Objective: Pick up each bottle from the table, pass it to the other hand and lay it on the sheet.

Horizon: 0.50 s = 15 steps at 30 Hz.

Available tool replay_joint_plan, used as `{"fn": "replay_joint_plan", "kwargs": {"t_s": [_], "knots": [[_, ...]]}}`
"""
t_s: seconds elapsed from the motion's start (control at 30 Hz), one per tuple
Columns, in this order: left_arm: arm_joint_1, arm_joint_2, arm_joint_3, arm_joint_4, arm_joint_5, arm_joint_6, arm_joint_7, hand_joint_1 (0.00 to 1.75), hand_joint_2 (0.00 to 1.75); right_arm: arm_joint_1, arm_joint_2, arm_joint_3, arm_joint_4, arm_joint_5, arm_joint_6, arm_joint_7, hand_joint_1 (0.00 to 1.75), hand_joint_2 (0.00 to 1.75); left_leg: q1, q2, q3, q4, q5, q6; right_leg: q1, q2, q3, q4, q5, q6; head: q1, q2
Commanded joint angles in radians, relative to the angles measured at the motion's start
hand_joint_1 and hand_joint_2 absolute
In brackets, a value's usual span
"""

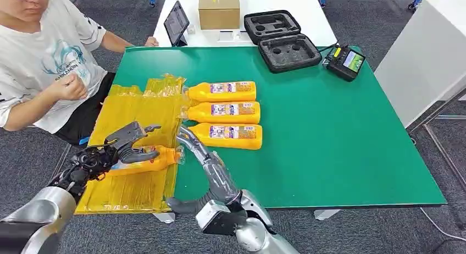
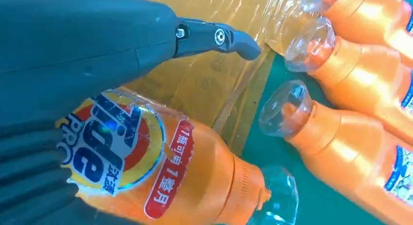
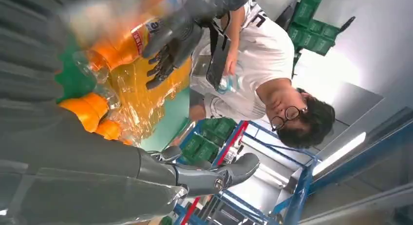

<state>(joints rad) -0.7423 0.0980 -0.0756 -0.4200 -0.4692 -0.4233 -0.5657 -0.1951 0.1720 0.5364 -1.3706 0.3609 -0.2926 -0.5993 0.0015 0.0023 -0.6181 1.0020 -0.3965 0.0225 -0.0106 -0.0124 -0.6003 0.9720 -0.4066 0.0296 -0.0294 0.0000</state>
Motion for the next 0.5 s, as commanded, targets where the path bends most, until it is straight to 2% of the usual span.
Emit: {"fn": "replay_joint_plan", "kwargs": {"t_s": [0.03, 0.1, 0.17, 0.2, 0.33, 0.37, 0.43, 0.5], "knots": [[0.070, -0.106, 0.296, -0.159, 0.258, 0.664, -0.132, 0.00, 1.75, -0.029, -0.021, 0.023, 0.073, -0.004, -0.036, -0.004, 0.00, 1.75, 0.001, -0.001, 0.002, -0.001, -0.001, -0.001, 0.001, 0.000, 0.003, -0.002, -0.001, -0.001, 0.000, 0.000], [0.152, -0.082, 0.215, -0.372, 0.247, 0.924, -0.132, 0.00, 1.75, -0.056, -0.039, 0.052, 0.113, 0.070, -0.116, 0.017, 0.00, 1.75, 0.001, -0.001, -0.001, 0.000, 0.000, 0.000, 0.001, -0.001, -0.001, -0.001, 0.000, 0.000, 0.000, 0.000], [0.221, -0.052, 0.170, -0.532, 0.302, 1.070, -0.132, 0.00, 1.75, -0.113, -0.068, 0.076, 0.191, 0.296, -0.199, 0.176, 0.00, 1.75, 0.001, 0.003, -0.001, 0.000, -0.001, -0.001, 0.001, 0.005, -0.002, -0.002, 0.001, -0.001, 0.001, 0.000], [0.264, -0.046, 0.175, -0.621, 0.299, 1.121, -0.132, 0.00, 1.75, -0.154, -0.076, 0.066, 0.256, 0.416, -0.210, 0.297, 0.00, 1.75, 0.001, 0.005, 0.000, 0.000, -0.002, -0.001, 0.001, 0.006, -0.001, -0.001, 0.000, -0.001, 0.000, 0.000], [0.282, -0.046, 0.175, -0.638, 0.300, 1.121, -0.132, 0.00, 1.75, -0.172, -0.081, 0.052, 0.267, 0.413, -0.204, 0.295, 0.00, 1.75, 0.001, 0.005, 0.001, 0.000, -0.002, -0.002, 0.001, 0.004, -0.001, -0.001, 0.000, -0.002, 0.000, 0.000], [0.296, -0.062, 0.191, -0.690, 0.272, 1.121, -0.132, 0.00, 1.75, -0.188, -0.077, 0.038, 0.297, 0.477, -0.217, 0.332, 0.00, 1.75, 0.001, 0.004, -0.002, 0.000, -0.001, -0.001, 0.001, 0.003, -0.003, -0.001, 0.000, -0.001, 0.000, 0.000], [0.331, -0.114, 0.259, -0.824, 0.205, 1.121, -0.132, 0.00, 1.75, -0.252, -0.090, -0.004, 0.384, 0.622, -0.237, 0.478, 0.00, 1.75, 0.001, 0.005, -0.003, 0.001, -0.001, -0.001, 0.001, 0.004, -0.004, -0.001, 0.000, -0.001, 0.000, 0.000], [0.357, -0.148, 0.281, -0.902, 0.182, 1.121, -0.132, 0.00, 1.75, -0.319, -0.109, -0.031, 0.483, 0.696, -0.218, 0.538, 0.00, 1.75, 0.002, 0.005, -0.005, 0.002, -0.002, -0.001, 0.002, 0.004, -0.005, 0.000, 0.000, 0.000, 0.000, 0.000]]}}
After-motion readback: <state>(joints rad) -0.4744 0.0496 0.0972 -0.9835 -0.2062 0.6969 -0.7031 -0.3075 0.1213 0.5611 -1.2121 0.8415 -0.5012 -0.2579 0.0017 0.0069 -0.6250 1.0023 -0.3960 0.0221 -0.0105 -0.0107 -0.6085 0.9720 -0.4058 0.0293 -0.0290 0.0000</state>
